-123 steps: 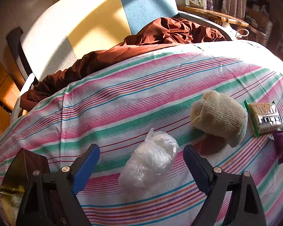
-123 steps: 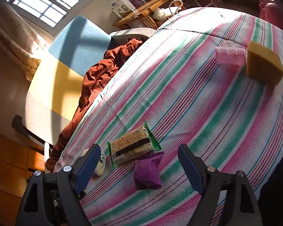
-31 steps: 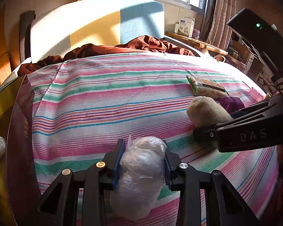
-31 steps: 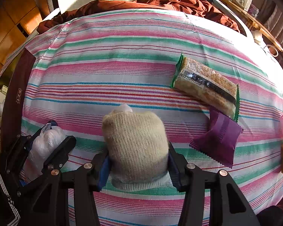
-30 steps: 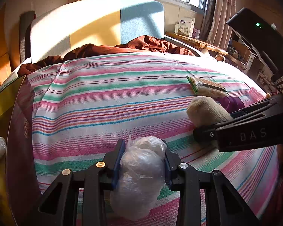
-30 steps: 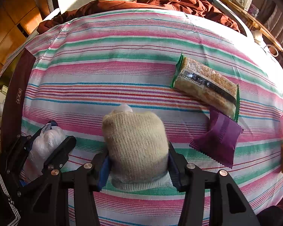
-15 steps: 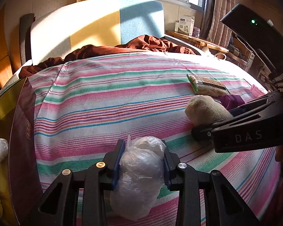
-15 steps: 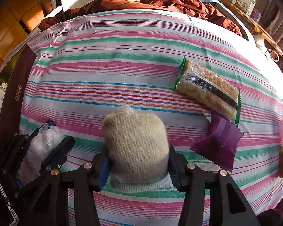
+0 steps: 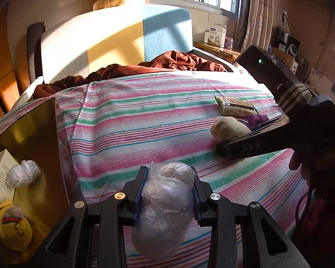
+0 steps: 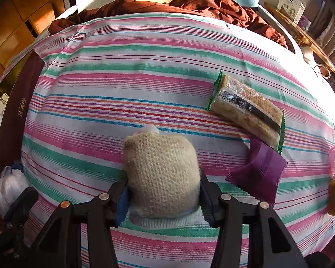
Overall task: Organize objects
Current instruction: 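Carry the clear bag into the gold tray and open the left tool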
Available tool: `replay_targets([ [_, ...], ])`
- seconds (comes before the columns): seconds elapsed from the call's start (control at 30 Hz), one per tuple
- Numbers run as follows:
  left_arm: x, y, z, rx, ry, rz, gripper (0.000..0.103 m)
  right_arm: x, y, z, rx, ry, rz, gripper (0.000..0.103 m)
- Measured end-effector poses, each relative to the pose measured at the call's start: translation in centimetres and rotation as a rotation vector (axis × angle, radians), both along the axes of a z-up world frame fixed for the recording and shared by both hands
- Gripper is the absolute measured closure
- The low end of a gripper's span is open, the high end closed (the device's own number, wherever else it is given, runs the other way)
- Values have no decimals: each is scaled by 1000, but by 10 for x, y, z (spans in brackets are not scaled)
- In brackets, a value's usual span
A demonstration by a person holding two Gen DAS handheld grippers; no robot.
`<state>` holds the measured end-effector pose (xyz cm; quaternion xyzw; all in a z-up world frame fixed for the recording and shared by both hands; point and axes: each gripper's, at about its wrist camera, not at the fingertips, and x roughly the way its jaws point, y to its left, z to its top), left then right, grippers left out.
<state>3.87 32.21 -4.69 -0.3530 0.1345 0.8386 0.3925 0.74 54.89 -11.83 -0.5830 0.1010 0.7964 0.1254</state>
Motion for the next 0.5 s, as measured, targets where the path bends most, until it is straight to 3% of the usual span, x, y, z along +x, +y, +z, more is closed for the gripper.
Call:
replay_targets([
  [0.27,-55,-86,47,87,-63,159,67,1,-4,1,21,-4,7,50],
  [0.37,-91,-115,52,112,-123,235,67,1,-5,1,26,-5,9,50],
  [0.5,-129,-137,48,85,-136,305,67,0,-7,1,27,-5,10,50],
])
